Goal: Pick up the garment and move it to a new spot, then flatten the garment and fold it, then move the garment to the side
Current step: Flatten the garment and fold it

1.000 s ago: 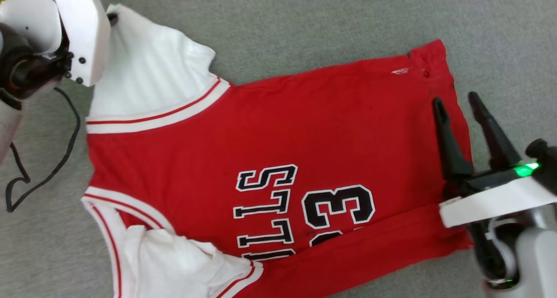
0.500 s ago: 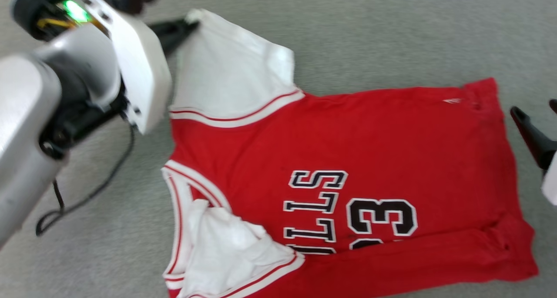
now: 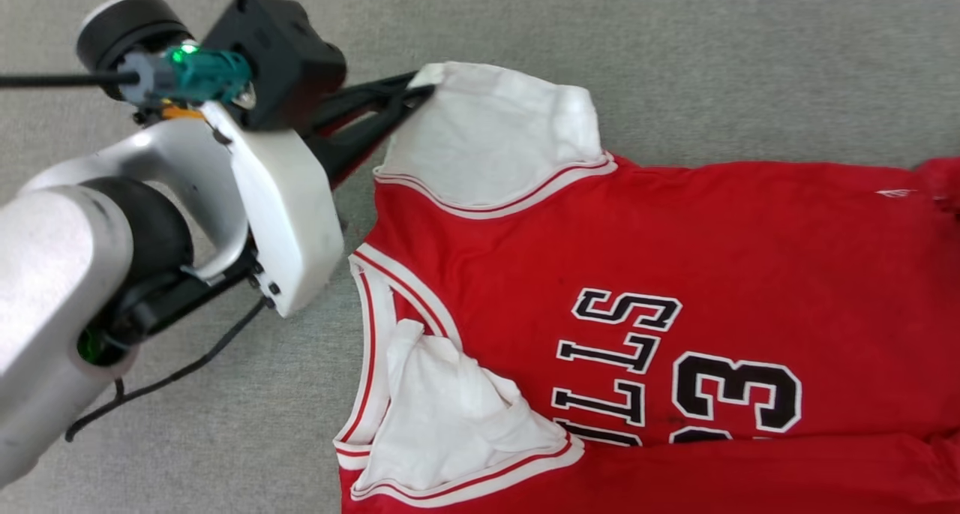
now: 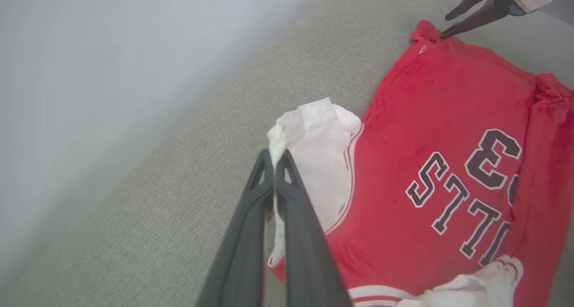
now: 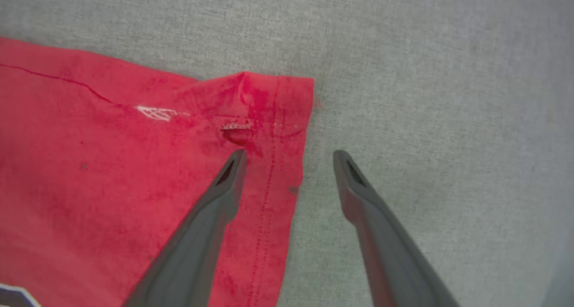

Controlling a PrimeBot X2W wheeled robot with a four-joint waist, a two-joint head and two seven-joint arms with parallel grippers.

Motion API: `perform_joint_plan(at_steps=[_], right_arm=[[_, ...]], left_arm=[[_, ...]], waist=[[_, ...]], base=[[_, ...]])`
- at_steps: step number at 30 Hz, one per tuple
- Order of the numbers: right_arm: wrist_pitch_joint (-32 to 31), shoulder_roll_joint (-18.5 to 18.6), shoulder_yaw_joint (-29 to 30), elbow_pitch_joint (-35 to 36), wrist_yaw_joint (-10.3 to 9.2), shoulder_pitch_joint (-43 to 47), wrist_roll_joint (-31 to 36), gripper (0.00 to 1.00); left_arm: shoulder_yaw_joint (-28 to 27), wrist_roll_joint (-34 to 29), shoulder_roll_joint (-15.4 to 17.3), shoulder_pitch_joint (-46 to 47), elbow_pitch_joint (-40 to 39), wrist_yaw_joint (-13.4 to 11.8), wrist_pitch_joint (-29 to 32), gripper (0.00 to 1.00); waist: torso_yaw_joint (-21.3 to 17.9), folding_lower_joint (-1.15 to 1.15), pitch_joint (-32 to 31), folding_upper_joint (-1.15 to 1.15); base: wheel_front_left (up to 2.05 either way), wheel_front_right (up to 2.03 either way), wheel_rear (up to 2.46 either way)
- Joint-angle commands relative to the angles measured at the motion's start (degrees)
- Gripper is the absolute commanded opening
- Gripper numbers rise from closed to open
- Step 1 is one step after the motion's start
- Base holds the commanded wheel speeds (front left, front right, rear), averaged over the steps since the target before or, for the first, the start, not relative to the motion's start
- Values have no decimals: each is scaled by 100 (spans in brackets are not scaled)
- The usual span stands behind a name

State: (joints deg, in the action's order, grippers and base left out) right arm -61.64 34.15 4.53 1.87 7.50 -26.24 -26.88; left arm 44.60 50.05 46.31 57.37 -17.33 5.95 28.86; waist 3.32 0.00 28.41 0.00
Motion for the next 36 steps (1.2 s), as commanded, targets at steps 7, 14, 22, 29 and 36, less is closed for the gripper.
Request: perform_joint_plan(at_steps=[7,14,22,29,36], right_arm=[[54,43,-385,-674,-2,-226,160,100],[123,-160,-891,-1274,-1,-113,163,0],[991,-240,-576,-1232,-1,-300,211,0],[1432,-396,-252,-869,-3,183,169,0],[1484,-554,132,-392,-2,1096,-32,0]], left_arm=[[54,-129,-59,-104,-326,-100,-84,0],[120,-245,-12,-308,-281,-173,-221,0],[55,-279,153,-650,0,-356,-504,0],[75,-106,349,-1233,110,-558,-742,0],[269,143,586,-2085,-130,-812,-835,0]], waist=[[263,0,286,0],[366,0,295,0],[255,0,-125,0],[85,0,-854,0],[-52,0,-1504,0]], base=[[0,0,0],[0,0,0],[0,0,0],[0,0,0],[0,0,0]])
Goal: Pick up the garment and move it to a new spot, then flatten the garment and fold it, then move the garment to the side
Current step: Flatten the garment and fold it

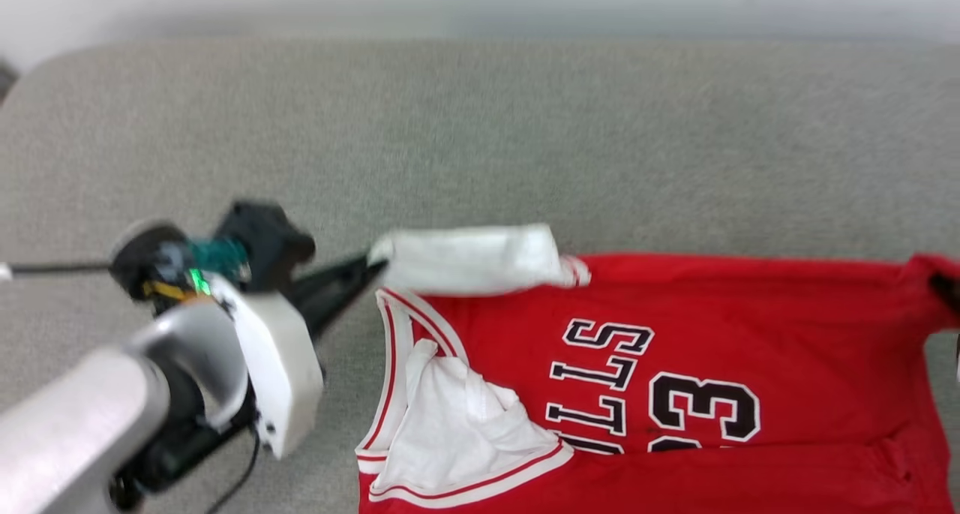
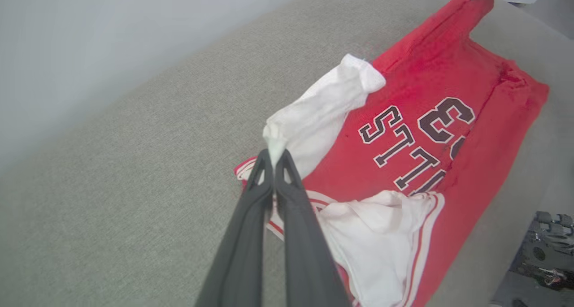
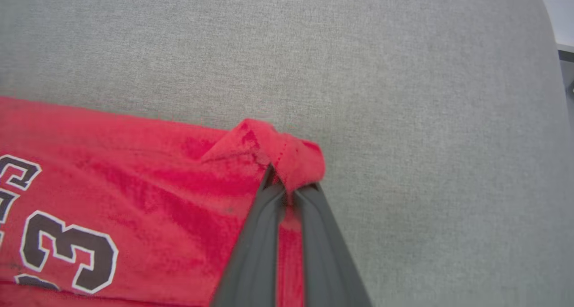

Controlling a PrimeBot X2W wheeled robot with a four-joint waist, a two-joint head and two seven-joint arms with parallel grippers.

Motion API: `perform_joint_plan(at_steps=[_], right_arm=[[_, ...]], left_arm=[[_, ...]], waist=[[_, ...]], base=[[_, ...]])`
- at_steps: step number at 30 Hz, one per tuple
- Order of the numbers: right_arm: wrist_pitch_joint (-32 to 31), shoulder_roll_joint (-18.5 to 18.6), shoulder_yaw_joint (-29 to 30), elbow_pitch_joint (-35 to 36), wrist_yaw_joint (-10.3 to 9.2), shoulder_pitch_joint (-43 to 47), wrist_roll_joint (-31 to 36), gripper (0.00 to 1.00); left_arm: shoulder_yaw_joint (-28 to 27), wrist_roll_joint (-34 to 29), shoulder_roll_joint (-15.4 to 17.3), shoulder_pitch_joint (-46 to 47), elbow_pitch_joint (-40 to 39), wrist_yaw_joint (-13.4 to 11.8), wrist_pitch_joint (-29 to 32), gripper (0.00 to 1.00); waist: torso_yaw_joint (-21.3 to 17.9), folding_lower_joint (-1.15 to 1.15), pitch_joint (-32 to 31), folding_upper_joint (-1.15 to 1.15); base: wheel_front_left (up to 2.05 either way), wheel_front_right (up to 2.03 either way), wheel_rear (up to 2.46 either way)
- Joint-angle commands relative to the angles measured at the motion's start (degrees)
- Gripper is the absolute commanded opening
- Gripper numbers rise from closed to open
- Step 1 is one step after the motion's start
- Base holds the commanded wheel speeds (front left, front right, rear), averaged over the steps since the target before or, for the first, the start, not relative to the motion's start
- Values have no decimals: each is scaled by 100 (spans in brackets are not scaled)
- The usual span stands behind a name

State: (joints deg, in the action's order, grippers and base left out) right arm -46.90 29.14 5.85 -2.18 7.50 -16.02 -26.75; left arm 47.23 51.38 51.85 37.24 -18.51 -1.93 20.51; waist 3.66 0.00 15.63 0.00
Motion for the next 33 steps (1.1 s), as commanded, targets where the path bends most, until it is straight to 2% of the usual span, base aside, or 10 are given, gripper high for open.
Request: perform_joint_plan(at_steps=[1,7,16,24,33], right_arm=[[21,-97,56,88,-2,217,-92,0],[79,-56,-57,434,-3,1139,-196,0],[99,17,-212,321,-3,1781,-296,0],[98,365,-620,155,-3,1876,-330,0],[280,544,-1149,-174,-2,1737,-493,0]], left_arm=[[46,24,63,-180,-41,-66,-3,0],[362,177,168,-941,-139,-259,-79,0],[880,-82,199,-1495,202,-254,-31,0],[1191,-300,-20,-1555,650,-82,26,0],[1583,-802,-336,-1390,1202,135,58,0]], waist=[[-94,0,-289,0],[-125,0,-509,0],[-127,0,-532,0],[-122,0,-424,0],[-117,0,-314,0]], base=[[0,0,0],[0,0,0],[0,0,0],[0,0,0],[0,0,0]])
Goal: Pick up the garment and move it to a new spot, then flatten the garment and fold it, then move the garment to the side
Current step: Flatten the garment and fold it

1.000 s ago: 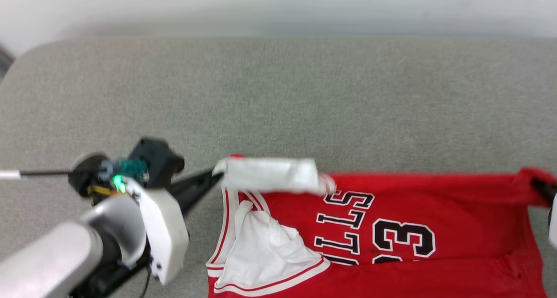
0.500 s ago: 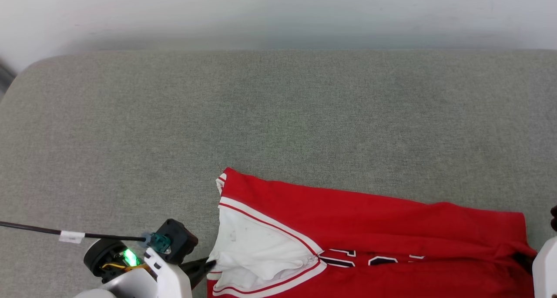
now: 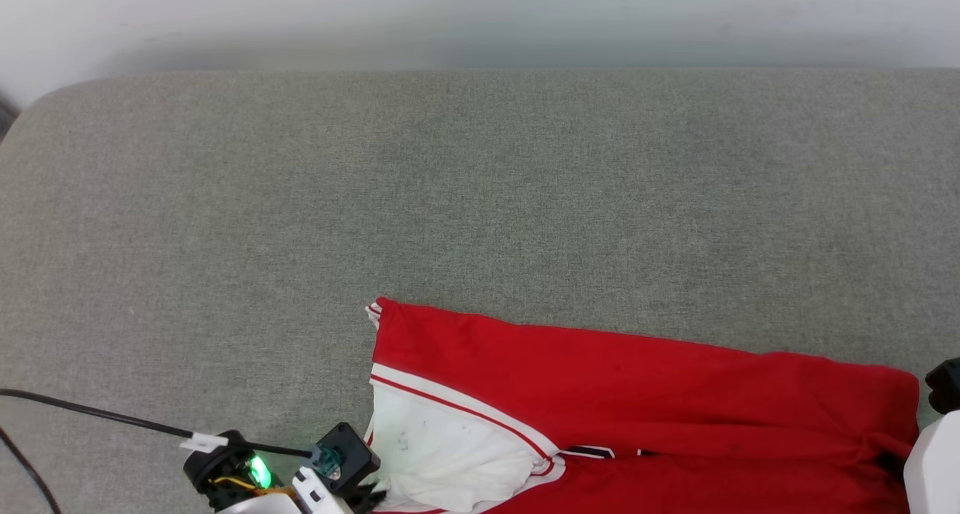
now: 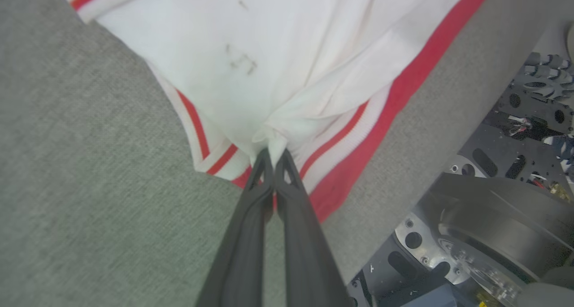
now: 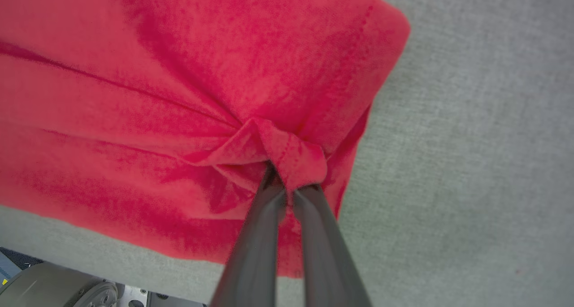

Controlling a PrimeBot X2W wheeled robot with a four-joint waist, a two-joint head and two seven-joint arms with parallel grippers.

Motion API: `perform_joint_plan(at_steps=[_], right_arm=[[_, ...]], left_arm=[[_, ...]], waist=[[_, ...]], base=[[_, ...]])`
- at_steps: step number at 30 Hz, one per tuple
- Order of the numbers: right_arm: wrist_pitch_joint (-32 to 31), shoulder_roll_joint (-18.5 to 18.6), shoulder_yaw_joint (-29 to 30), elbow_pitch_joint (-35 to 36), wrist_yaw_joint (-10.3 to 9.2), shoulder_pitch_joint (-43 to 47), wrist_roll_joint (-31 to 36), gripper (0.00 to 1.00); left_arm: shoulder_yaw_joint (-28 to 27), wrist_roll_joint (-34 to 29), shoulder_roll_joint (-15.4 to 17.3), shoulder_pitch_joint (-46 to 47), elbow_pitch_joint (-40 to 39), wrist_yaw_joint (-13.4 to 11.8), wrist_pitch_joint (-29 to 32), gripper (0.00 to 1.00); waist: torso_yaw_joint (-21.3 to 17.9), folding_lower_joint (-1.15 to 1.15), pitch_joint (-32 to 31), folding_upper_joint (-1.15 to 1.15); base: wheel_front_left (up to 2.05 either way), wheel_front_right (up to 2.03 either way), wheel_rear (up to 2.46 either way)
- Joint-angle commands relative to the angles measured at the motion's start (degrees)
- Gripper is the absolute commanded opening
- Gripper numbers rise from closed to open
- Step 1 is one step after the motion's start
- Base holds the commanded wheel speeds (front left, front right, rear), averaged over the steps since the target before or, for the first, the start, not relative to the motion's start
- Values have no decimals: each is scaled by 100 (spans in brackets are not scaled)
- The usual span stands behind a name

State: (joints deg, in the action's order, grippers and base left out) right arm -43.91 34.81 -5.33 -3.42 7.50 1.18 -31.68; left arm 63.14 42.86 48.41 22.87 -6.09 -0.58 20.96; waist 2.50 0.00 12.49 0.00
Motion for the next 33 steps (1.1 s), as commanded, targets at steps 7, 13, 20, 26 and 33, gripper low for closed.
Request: perform_joint_plan(at_steps=[7,13,20,26,33], right_arm=[[87,-84,94,52,-2,-199,-433,100],[-165,-127,551,455,-2,-78,-566,100],[-612,-775,1604,908,-2,203,-314,100],[-583,-1586,2353,952,-2,410,215,100],[-326,-2400,2896,651,-2,388,512,100]], left_arm=[[-24,-122,-223,-30,215,-102,-382,100],[-304,51,-212,-194,46,-352,-875,100],[-1106,209,-306,-484,-180,-1105,-2206,100],[-2063,143,-718,-851,10,-1828,-3553,100],[-3659,-1272,-1708,-1479,-504,-1843,-3616,100]], waist=[[-42,0,-163,0],[-102,0,-450,0],[-96,0,-589,0],[16,0,-572,0],[151,0,-437,0]], base=[[0,0,0],[0,0,0],[0,0,0],[0,0,0],[0,0,0]])
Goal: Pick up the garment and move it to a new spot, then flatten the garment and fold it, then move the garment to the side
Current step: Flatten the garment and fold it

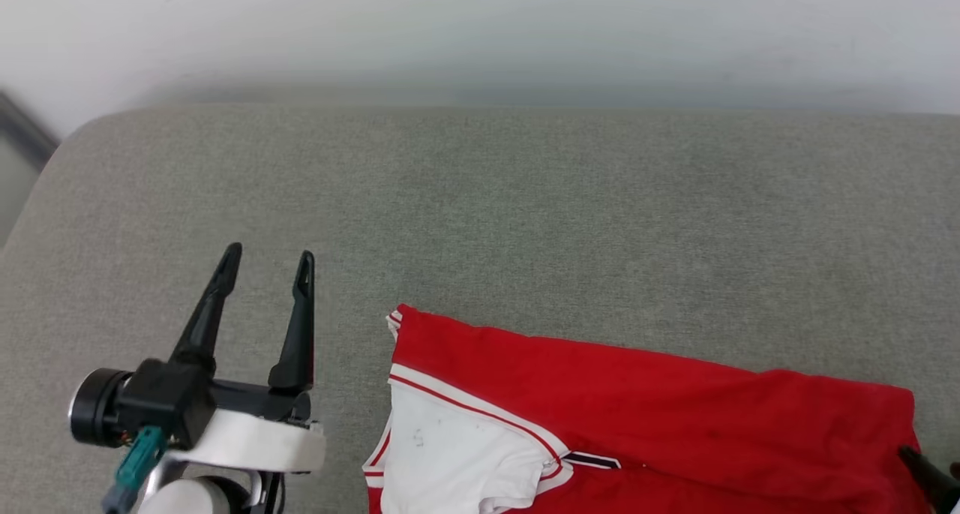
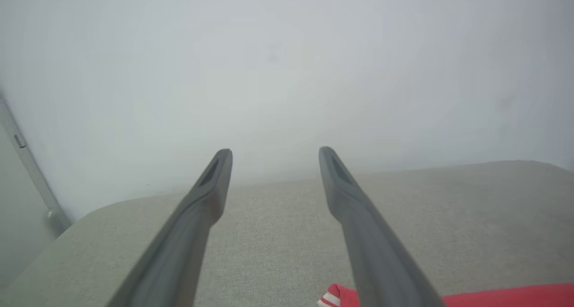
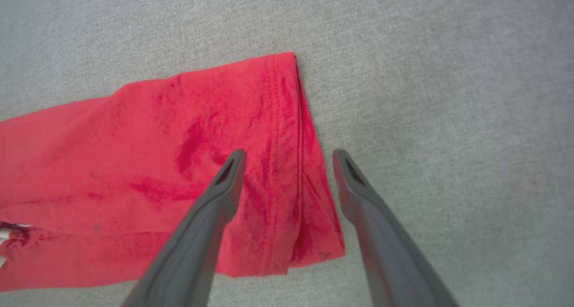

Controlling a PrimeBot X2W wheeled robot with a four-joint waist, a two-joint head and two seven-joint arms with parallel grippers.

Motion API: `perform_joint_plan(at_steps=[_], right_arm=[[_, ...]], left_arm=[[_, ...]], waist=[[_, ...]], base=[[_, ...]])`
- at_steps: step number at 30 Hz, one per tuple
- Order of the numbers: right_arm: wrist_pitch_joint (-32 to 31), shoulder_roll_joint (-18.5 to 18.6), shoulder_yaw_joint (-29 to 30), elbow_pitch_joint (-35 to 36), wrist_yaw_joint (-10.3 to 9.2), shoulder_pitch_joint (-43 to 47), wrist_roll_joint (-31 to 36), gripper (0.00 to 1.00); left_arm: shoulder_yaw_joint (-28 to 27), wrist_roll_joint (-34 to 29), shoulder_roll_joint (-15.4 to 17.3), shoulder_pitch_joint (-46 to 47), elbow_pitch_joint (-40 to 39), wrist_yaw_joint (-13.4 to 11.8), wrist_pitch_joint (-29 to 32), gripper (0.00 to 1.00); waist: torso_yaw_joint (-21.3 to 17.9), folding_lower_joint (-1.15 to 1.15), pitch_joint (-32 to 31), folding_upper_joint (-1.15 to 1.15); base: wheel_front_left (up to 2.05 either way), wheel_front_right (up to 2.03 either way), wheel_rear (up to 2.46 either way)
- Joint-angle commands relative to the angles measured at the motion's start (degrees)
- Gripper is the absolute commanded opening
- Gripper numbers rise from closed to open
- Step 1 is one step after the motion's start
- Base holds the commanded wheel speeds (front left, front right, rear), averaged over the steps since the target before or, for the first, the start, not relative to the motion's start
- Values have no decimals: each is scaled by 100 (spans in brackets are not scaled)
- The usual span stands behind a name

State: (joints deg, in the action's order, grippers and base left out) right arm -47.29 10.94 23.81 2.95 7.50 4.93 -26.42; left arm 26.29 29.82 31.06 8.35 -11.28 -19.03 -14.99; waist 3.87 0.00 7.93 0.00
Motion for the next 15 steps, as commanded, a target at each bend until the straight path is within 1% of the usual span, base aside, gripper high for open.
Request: perform_joint_plan(at_steps=[1,3,6,11,15], right_arm=[[62,-73,42,-70,-2,-14,17,100],[164,-162,138,-239,-2,-83,68,100],[287,-270,196,-528,-2,-164,46,100],[467,-300,145,-999,-2,-217,-33,100],[574,-405,-82,-1339,-1,-182,-133,100]], left_arm=[[-160,-212,-114,-112,-76,55,-22,100],[-516,-644,-361,-297,-209,196,-23,100],[-884,-1077,-697,-555,-230,469,-19,100],[-1313,-1499,-1177,-741,-140,977,-18,100],[-1560,-1751,-1436,-800,-47,1349,-19,100]], waist=[[31,0,41,0],[60,0,91,0],[113,0,138,0],[193,0,224,0],[238,0,259,0]], base=[[0,0,0],[0,0,0],[0,0,0],[0,0,0],[0,0,0]])
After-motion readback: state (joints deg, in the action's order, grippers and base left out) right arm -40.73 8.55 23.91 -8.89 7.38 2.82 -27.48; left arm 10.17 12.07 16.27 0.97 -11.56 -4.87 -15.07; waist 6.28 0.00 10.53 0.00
